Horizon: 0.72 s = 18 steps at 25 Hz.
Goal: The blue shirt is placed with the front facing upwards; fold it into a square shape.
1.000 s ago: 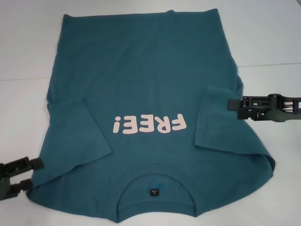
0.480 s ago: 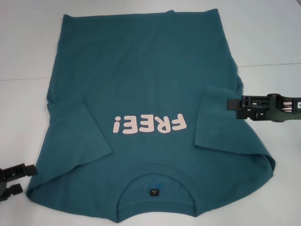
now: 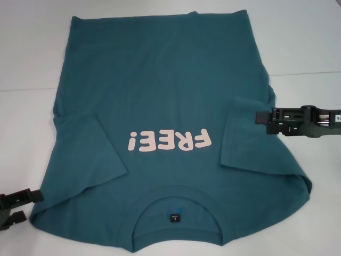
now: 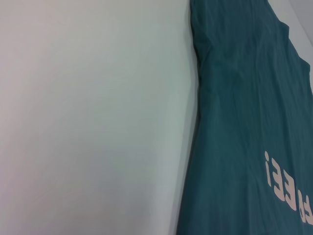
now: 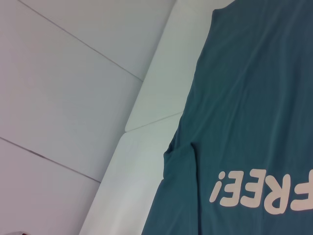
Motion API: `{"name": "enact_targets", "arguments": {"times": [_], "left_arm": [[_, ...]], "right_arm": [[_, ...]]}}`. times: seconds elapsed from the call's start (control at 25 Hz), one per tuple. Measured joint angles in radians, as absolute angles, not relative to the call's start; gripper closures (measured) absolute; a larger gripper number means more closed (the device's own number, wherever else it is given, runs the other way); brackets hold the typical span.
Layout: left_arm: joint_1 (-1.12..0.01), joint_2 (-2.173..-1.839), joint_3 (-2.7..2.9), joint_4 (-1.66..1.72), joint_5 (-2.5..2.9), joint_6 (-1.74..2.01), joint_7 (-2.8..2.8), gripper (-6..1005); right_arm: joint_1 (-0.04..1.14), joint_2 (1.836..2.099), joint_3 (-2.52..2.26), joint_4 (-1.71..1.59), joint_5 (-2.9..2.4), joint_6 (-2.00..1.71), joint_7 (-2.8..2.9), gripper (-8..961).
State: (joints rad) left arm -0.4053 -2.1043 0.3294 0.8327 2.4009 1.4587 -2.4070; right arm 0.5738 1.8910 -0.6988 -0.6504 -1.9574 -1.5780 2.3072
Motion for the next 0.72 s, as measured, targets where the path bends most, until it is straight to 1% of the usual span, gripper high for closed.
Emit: {"name": "enact_targets", "arguments": {"times": [0.72], "left_arm": [[-0.408,-2.110,0.347,0.825,2.408,1.466,-2.407,141]], "right_arm": [[0.577,1.891,-0.696,-0.650,-1.957,-1.579,2.307,56]]}}
